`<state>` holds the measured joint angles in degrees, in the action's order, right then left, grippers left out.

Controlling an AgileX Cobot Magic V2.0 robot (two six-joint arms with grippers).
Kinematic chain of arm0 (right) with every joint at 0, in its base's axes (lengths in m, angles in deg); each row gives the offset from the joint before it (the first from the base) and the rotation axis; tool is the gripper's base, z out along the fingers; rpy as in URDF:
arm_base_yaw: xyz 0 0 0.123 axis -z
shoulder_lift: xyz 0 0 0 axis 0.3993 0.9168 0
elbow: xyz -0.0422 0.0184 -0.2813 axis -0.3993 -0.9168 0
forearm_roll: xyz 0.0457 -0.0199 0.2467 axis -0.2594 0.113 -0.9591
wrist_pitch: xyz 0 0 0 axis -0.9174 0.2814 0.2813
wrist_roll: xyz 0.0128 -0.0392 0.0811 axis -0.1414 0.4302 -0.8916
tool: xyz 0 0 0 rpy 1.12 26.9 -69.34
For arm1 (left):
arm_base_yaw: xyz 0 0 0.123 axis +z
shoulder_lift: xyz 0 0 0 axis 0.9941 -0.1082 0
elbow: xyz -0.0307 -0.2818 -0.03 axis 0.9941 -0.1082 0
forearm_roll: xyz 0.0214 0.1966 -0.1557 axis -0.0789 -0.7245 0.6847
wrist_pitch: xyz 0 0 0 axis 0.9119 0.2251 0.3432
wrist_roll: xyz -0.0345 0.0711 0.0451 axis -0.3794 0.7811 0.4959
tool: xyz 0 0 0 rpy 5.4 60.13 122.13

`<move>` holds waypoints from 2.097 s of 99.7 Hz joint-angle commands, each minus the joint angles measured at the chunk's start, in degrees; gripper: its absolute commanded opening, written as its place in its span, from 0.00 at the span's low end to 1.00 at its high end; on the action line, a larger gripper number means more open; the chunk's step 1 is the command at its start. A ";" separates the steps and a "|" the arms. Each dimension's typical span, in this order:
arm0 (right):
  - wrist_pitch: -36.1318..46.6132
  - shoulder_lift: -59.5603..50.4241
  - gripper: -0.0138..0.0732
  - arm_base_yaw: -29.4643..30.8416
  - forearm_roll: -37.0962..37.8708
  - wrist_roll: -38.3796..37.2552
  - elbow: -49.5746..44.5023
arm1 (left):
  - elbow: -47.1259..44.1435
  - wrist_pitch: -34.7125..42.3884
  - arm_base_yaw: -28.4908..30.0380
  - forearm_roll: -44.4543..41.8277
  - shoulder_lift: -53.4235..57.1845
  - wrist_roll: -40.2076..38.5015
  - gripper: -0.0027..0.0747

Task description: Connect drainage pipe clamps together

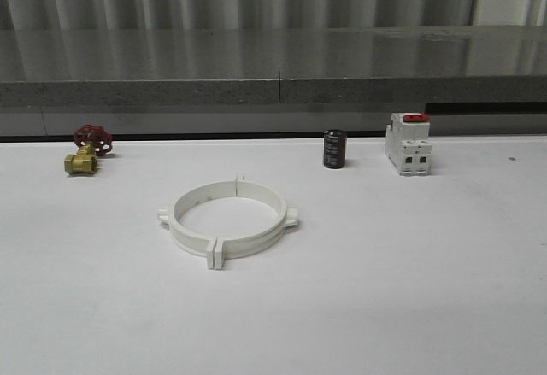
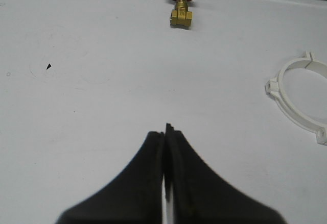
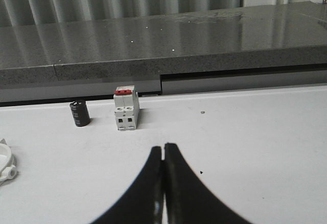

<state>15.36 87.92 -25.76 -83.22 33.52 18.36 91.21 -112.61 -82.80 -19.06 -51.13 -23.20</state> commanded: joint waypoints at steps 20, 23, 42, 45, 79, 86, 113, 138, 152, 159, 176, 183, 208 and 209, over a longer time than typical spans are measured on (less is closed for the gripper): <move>5.04 -1.13 0.08 0.33 0.54 -0.04 0.95 | 1.50 3.52 -0.41 1.07 0.16 0.07 0.01; 5.04 -1.13 0.08 0.33 0.54 -0.04 0.95 | 1.50 3.52 -0.41 1.07 0.16 0.07 0.01; 5.04 -1.13 0.08 0.33 0.54 -0.04 0.95 | 1.50 3.52 -0.41 1.07 0.16 0.07 0.01; 5.04 -1.13 0.08 0.33 0.54 -0.04 0.95 | 1.50 3.52 -0.41 1.07 0.16 0.07 0.01; 5.04 -1.13 0.08 0.33 0.54 -0.04 0.95 | 0.29 17.27 -3.00 -4.21 1.47 0.07 0.01; 5.04 -1.13 0.08 0.33 0.54 -0.04 0.95 | -1.27 21.19 -4.99 -6.37 2.49 0.07 0.01; 5.04 -1.13 0.08 0.33 0.54 -0.04 0.95 | -12.06 27.54 -6.94 -7.67 10.94 -3.17 0.01; 5.04 -1.13 0.08 0.33 0.54 -0.04 0.95 | -22.18 27.54 -6.39 -8.33 24.57 -4.88 0.01; 5.04 -1.13 0.08 0.33 0.54 -0.04 0.95 | -26.10 26.76 -6.39 -8.57 32.27 -4.91 0.01; 5.04 -1.13 0.08 0.33 0.54 -0.04 0.95 | -27.05 25.23 -6.39 -9.94 35.13 -6.81 0.01; 5.04 -1.13 0.08 0.33 0.54 -0.04 0.95 | -29.44 24.47 -6.34 -13.23 38.71 -12.04 0.01; 5.04 -1.13 0.08 0.33 0.54 -0.04 0.95 | -30.19 24.90 -6.34 -13.35 39.16 -12.17 0.01; 5.04 -1.13 0.08 0.33 0.54 -0.04 0.95 | -30.72 27.22 -6.34 -13.59 39.16 -12.40 0.01; 5.04 -1.13 0.08 0.33 0.54 -0.04 0.95 | -30.72 27.32 -6.34 -13.59 39.16 -12.40 0.01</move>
<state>15.36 87.92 -25.76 -83.12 33.52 18.36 62.04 -91.54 -89.17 -32.45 -13.58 -34.91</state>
